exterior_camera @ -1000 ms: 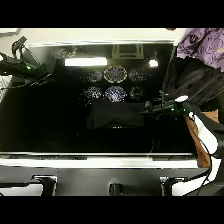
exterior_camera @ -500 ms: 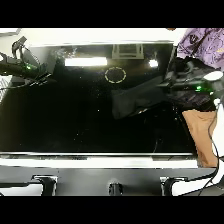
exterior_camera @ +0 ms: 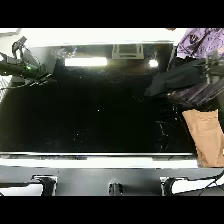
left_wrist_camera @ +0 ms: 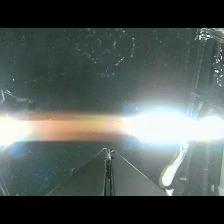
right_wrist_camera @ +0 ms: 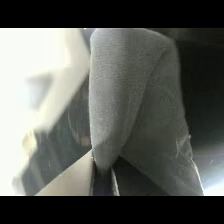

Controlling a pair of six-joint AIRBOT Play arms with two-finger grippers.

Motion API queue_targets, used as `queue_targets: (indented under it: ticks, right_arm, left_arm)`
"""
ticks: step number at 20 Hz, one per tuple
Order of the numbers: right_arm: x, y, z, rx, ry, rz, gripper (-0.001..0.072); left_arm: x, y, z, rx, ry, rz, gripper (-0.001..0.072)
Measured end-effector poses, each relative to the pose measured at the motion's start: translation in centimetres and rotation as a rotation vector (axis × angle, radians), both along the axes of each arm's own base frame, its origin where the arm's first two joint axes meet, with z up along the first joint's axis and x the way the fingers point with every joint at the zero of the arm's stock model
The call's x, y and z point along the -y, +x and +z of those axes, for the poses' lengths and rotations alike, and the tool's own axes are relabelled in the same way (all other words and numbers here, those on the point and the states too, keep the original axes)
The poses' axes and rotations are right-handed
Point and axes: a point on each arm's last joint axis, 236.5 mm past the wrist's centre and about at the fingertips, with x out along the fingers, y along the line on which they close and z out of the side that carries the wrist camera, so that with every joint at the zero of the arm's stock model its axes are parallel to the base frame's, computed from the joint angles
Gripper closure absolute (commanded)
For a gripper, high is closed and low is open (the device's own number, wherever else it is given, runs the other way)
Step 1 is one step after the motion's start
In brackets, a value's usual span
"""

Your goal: Fold the clothes and pants, and hang the long-sleeved shirts on hangers.

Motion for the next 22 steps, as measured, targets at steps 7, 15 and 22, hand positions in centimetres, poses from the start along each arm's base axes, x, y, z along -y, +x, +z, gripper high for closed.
queue_targets:
  ticks: [7,15,22]
  right_arm:
    - [6.6,-3.3,3.1,-0.066,-0.069,-0.314,0.0682]
    - [9.7,-9.4,3.8,-0.231,-0.191,-0.492,0.068]
    - [10.7,-16.7,0.6,-0.549,-0.334,-0.472,0.068]
  left_arm:
    - [0.0,-0.1,0.0,-0.004,-0.001,-0.002,0.0688]
    - [0.1,-0.2,0.0,-0.007,-0.002,-0.004,0.0688]
    - [0.1,-0.2,0.0,0.001,0.006,-0.022,0.0688]
